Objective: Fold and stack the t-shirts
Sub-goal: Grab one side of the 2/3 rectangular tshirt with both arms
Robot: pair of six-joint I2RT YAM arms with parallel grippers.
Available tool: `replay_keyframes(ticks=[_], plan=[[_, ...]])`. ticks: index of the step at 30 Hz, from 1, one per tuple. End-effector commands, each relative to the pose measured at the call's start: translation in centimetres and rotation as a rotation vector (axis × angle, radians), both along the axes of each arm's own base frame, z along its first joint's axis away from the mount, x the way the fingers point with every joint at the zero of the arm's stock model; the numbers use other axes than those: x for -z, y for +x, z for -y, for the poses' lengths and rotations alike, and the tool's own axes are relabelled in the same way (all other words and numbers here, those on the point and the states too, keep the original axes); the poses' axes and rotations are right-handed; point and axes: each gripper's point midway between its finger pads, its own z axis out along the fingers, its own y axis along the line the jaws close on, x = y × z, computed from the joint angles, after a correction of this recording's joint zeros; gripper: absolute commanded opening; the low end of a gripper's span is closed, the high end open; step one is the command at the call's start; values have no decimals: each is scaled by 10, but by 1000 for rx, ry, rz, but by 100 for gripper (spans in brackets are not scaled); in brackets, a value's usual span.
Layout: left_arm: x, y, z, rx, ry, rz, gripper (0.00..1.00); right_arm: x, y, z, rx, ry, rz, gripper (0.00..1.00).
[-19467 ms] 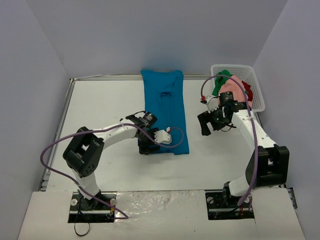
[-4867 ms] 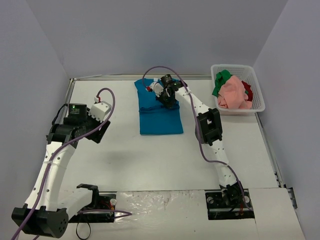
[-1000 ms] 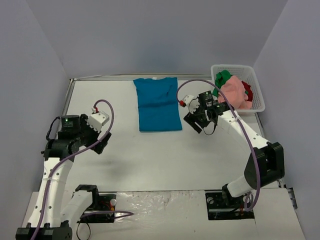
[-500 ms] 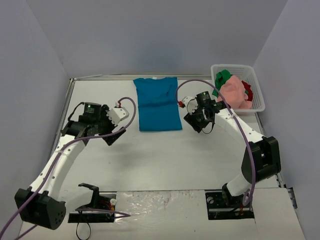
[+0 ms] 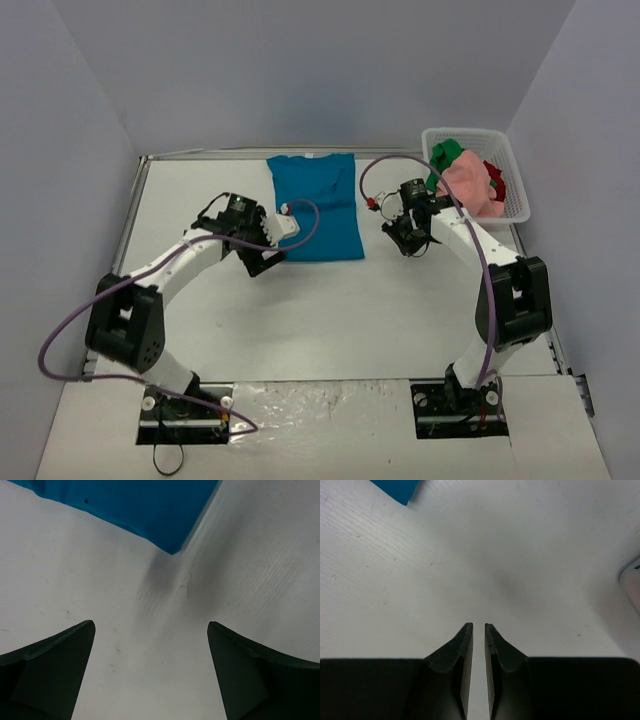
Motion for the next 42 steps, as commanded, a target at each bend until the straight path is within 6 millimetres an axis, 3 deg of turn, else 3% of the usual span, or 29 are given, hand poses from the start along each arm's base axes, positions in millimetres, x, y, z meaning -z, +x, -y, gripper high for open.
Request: replay_keyframes(ticks=[1, 3, 11, 13, 14, 16, 20, 28, 33, 34, 42], plan=[[-34, 42, 27, 11, -88, 114, 96, 3, -1, 0, 8, 1, -45, 9], [-24, 50, 34, 16, -98, 81, 97, 9, 1, -1, 8, -2, -67, 6], [-26, 76, 64, 22, -180, 41, 98, 24, -1, -1, 7, -20, -116, 1], [-15, 78, 68, 25, -176, 11, 99, 25, -1, 0, 9, -20, -117, 0], [-11, 79, 71, 28, -174, -8, 90, 24, -1, 0, 9, -21, -117, 0], [-9, 79, 76, 34, -175, -23, 88, 24, -1, 0, 10, -22, -115, 0], [-2, 80, 82, 45, -163, -35, 67, 27, 0, 2, 12, -32, -121, 0], [19, 73, 76, 52, -109, -85, 22, 35, -1, 5, 20, -51, -142, 0], [34, 67, 70, 46, -76, -116, 10, 37, -1, 5, 22, -55, -147, 0], [33, 68, 70, 49, -74, -118, 3, 37, -1, 6, 23, -57, -148, 0], [40, 54, 71, 61, -76, -194, 2, 40, -4, 6, 23, -61, -159, 0]])
